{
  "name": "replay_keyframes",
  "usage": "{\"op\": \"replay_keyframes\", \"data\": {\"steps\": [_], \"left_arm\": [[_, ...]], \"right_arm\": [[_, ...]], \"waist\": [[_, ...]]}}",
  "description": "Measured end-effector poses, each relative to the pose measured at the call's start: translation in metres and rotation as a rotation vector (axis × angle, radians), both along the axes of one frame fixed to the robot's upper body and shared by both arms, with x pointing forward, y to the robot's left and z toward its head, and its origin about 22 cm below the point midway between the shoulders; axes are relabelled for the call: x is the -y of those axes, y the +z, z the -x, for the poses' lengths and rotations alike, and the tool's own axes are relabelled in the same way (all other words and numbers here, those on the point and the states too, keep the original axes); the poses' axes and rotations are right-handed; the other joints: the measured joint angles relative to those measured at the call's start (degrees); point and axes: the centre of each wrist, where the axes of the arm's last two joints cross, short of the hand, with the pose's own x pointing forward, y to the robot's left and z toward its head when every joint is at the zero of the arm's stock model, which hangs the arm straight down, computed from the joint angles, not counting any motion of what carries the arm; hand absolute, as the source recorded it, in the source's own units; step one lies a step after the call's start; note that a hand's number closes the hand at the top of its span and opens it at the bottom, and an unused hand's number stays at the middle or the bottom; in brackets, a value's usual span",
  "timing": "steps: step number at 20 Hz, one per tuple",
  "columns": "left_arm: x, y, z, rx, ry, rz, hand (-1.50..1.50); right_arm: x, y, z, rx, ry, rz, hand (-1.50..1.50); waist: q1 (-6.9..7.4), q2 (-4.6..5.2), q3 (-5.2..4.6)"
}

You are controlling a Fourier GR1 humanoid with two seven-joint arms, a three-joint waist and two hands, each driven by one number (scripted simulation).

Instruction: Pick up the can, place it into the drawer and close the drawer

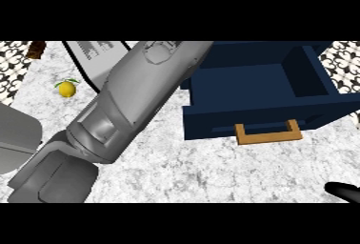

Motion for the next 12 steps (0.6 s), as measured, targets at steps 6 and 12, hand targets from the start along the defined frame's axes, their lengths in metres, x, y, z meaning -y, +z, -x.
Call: {"op": "replay_keyframes", "data": {"steps": [6,12], "left_arm": [[0.000,-0.001,-0.004,0.013,0.080,0.002,-1.50],[0.000,-0.006,-0.006,0.035,0.136,0.006,-1.50]], "right_arm": [[0.002,0.003,-0.004,0.003,0.011,0.010,-1.50],[-0.002,0.009,-0.010,0.020,0.018,0.078,-1.50]], "waist": [[-0.75,0.30,0.03],[-1.43,0.53,0.05]]}}
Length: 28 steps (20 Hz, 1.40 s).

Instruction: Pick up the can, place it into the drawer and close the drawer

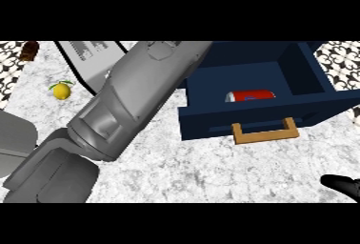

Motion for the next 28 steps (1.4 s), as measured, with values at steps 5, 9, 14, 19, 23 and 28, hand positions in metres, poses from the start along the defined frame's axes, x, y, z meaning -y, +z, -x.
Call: {"op": "replay_keyframes", "data": {"steps": [5,9,14,19,23,28], "left_arm": [[0.000,0.001,-0.001,-0.003,0.015,0.035,-1.50],[0.000,0.003,-0.001,-0.007,0.010,0.064,-1.50],[0.001,0.006,0.000,-0.008,0.007,0.107,-1.50],[-0.001,0.005,-0.002,0.013,0.014,0.121,-1.50],[0.001,0.007,-0.001,0.019,0.006,0.104,-1.50],[-0.007,0.007,-0.006,0.019,0.000,0.089,-1.50]], "right_arm": [[-0.006,0.005,-0.010,0.043,0.023,0.114,-1.50],[-0.008,0.011,-0.019,0.071,0.022,0.240,-1.50],[-0.018,0.007,-0.038,0.079,0.016,0.413,-1.50],[-0.035,-0.001,-0.059,0.080,0.001,0.574,-1.50],[-0.050,-0.021,-0.082,0.061,-0.011,0.687,-1.50],[-0.066,-0.052,-0.106,0.033,-0.027,0.816,-1.50]], "waist": [[-0.02,0.25,0.00],[0.36,0.26,-0.03],[1.29,0.29,-0.05],[2.55,0.17,-0.09],[3.83,-0.13,-0.10],[5.00,-0.37,-0.12]]}}
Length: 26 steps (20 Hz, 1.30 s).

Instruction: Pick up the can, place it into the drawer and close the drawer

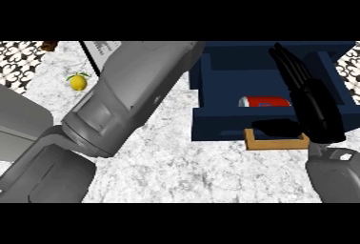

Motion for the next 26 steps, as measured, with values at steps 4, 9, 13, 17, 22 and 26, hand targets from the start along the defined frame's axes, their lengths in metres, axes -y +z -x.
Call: {"op": "replay_keyframes", "data": {"steps": [4,9,13,17,22,26], "left_arm": [[-0.001,0.006,0.000,-0.008,-0.004,0.009,-1.50],[-0.011,0.007,-0.003,-0.008,-0.002,0.014,-1.50],[-0.026,0.009,-0.008,-0.008,0.015,0.015,-1.50],[-0.044,0.010,-0.012,-0.014,0.024,0.016,-1.50],[-0.062,0.002,-0.015,-0.019,0.025,0.009,-1.50],[-0.072,0.002,-0.015,-0.022,0.026,0.001,-1.50]], "right_arm": [[-0.006,-0.021,-0.024,-0.004,-0.019,0.086,-1.50],[-0.015,-0.043,-0.057,0.003,-0.048,0.141,-1.50],[-0.027,-0.058,-0.079,0.021,-0.088,0.175,-1.50],[-0.033,-0.060,-0.101,0.062,-0.143,0.192,-1.50],[-0.036,-0.060,-0.122,0.118,-0.206,0.198,-1.50],[-0.043,-0.049,-0.138,0.153,-0.230,0.204,-1.50]], "waist": [[0.70,-0.21,0.00],[2.12,-0.53,-0.02],[2.77,-0.56,-0.03],[3.40,-0.63,-0.05],[4.66,-0.58,-0.04],[5.29,-0.57,-0.07]]}}
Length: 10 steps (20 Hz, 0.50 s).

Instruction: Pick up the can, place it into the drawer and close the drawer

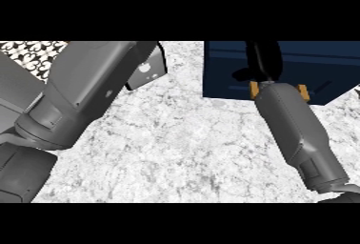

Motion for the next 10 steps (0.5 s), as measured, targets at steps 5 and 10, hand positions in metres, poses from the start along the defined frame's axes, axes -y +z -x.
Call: {"op": "replay_keyframes", "data": {"steps": [5,10], "left_arm": [[-0.019,-0.002,0.001,-0.008,-0.011,0.003,-1.50],[-0.025,0.000,0.005,-0.009,-0.017,0.006,-1.50]], "right_arm": [[0.001,0.011,-0.013,0.009,-0.021,0.014,-1.50],[-0.005,0.020,-0.021,0.004,-0.015,0.032,-1.50]], "waist": [[0.98,0.18,0.03],[1.27,0.60,0.18]]}}
